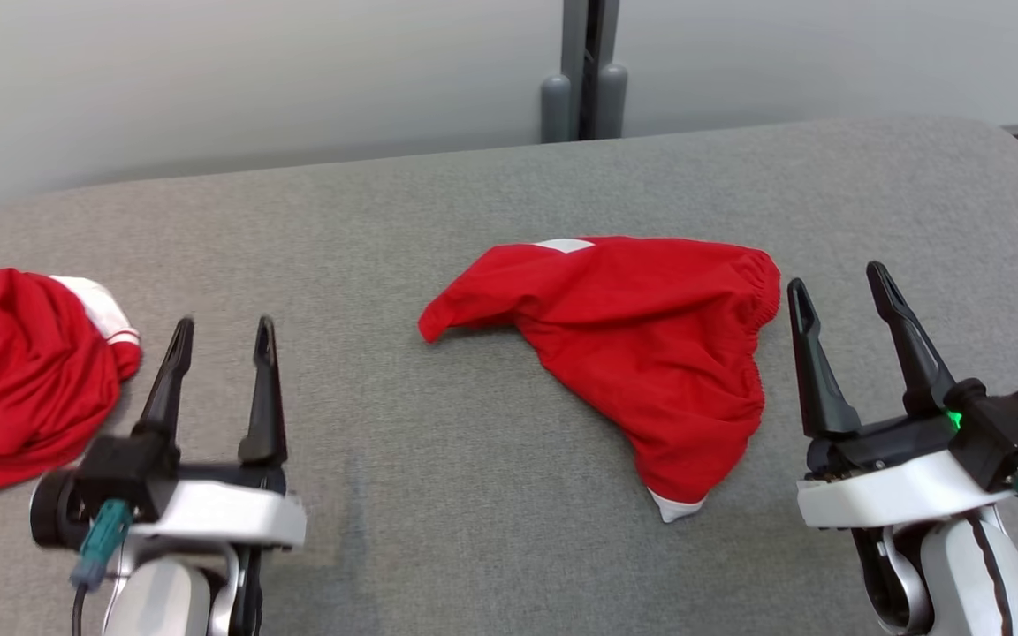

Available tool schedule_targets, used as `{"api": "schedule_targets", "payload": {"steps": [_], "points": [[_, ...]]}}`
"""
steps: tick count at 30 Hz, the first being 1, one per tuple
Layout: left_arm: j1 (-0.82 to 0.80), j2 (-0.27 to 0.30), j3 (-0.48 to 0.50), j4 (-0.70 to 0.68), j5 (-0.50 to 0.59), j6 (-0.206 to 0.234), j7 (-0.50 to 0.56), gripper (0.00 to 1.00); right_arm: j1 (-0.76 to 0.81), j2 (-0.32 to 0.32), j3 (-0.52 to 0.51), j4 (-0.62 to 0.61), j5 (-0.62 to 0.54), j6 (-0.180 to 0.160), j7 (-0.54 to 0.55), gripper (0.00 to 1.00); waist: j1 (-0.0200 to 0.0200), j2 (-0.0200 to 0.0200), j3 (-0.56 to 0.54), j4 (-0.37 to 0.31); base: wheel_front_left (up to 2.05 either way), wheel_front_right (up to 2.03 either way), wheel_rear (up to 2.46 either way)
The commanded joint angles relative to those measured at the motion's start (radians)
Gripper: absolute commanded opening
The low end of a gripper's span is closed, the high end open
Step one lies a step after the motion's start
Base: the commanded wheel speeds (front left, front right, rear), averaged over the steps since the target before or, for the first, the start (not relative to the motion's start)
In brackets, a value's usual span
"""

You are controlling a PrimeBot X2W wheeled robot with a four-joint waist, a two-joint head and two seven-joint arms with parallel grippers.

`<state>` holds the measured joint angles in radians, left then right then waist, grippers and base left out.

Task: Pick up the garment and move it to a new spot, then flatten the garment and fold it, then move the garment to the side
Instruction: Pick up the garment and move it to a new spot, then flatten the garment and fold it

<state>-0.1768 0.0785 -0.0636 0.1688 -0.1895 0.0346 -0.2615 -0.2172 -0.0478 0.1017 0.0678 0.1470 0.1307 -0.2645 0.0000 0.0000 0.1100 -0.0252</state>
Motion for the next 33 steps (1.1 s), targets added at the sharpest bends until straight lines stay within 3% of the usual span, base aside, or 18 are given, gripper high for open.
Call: {"api": "schedule_targets", "payload": {"steps": [1, 7, 11, 17, 33], "points": [[0.039, -0.006, 0.011, -0.019, 0.016, -0.010, -0.002, 1.00, 0.020, -0.005, -0.011, -0.002, -0.004, 0.000, -0.002, 1.00, 0.0000, 0.0000, -0.015, 0.019, 0.00, 0.00, 0.00], [0.105, -0.017, 0.017, -0.053, 0.061, -0.016, -0.002, 1.00, 0.040, -0.004, -0.016, 0.003, 0.036, 0.000, -0.002, 1.00, 0.0000, 0.0000, -0.023, 0.032, 0.00, 0.00, 0.00], [0.126, -0.024, 0.018, -0.074, 0.078, 0.005, -0.002, 1.00, 0.044, -0.005, -0.006, 0.006, 0.041, 0.000, -0.002, 1.00, 0.0000, 0.0000, -0.030, 0.036, 0.00, 0.00, 0.00], [0.139, -0.026, 0.007, -0.073, -0.034, 0.045, -0.002, 1.00, 0.052, -0.005, 0.003, 0.014, 0.063, 0.000, -0.002, 1.00, 0.0000, 0.0000, -0.044, 0.034, 0.00, 0.00, 0.00], [0.150, -0.026, -0.015, -0.063, -0.041, 0.054, -0.003, 1.00, 0.052, -0.005, 0.013, 0.023, 0.066, 0.000, -0.002, 1.00, 0.0000, 0.0000, -0.051, 0.030, 0.00, 0.00, 0.00]]}}
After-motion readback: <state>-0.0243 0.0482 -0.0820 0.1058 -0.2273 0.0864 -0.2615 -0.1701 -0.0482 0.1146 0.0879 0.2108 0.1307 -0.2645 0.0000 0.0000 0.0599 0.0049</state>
